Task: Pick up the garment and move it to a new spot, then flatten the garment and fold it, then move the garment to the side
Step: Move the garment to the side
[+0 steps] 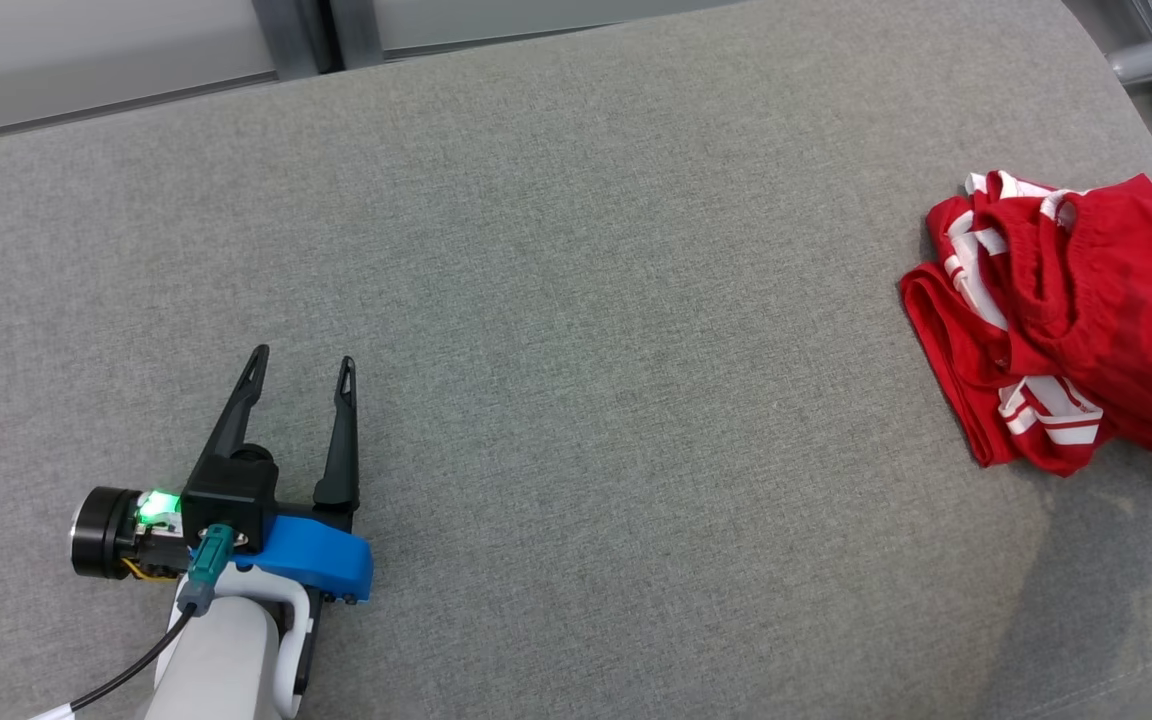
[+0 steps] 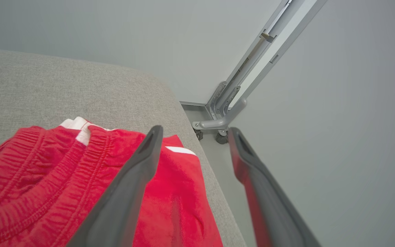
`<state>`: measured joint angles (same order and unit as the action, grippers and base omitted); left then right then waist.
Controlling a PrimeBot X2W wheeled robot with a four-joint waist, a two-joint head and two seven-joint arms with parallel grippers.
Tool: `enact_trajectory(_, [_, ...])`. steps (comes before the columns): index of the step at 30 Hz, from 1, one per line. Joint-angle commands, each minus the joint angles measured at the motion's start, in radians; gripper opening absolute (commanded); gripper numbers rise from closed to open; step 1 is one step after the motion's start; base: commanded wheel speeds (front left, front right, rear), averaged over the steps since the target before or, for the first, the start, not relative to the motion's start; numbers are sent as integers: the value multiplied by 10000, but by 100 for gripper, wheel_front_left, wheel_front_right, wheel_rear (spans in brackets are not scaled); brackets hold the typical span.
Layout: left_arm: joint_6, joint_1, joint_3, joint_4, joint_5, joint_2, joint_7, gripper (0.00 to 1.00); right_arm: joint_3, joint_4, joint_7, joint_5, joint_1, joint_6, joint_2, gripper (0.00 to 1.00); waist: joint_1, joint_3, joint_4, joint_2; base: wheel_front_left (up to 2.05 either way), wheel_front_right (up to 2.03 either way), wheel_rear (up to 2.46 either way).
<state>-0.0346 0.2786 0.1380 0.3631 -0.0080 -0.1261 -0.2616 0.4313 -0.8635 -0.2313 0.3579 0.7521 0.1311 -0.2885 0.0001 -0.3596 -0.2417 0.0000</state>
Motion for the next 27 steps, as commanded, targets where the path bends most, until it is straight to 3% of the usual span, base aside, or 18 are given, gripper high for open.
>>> enact_trajectory(1, [45, 105, -28, 35, -31, -36, -44, 100, 264, 62, -53, 195, -88, -7, 54, 100, -1, 20, 23, 0, 0, 0, 0])
enact_trajectory(7, [109, -27, -94, 19, -105, -20, -44, 100, 274, 688, -321, 199, 79, -6, 1444, 100, -1, 179, 141, 0, 0, 0, 0])
enact_trajectory(12, [237, -186, -180, -57, -158, 106, -44, 100, -1137, 2100, -339, -990, -694, -6, 2224, 100, -1, 402, 402, 0, 0, 0, 0])
enact_trajectory(21, [483, -618, -508, -114, -278, 303, -44, 100, -3360, 3533, -347, -3891, -2859, -6, 2366, 100, -1, 968, 1221, 0, 0, 0, 0])
enact_trajectory(27, [615, -949, -746, -158, -352, 416, -44, 100, -3928, 3787, -348, -4506, -3794, -6, 2365, 100, -1, 1387, 1791, 0, 0, 0, 0])
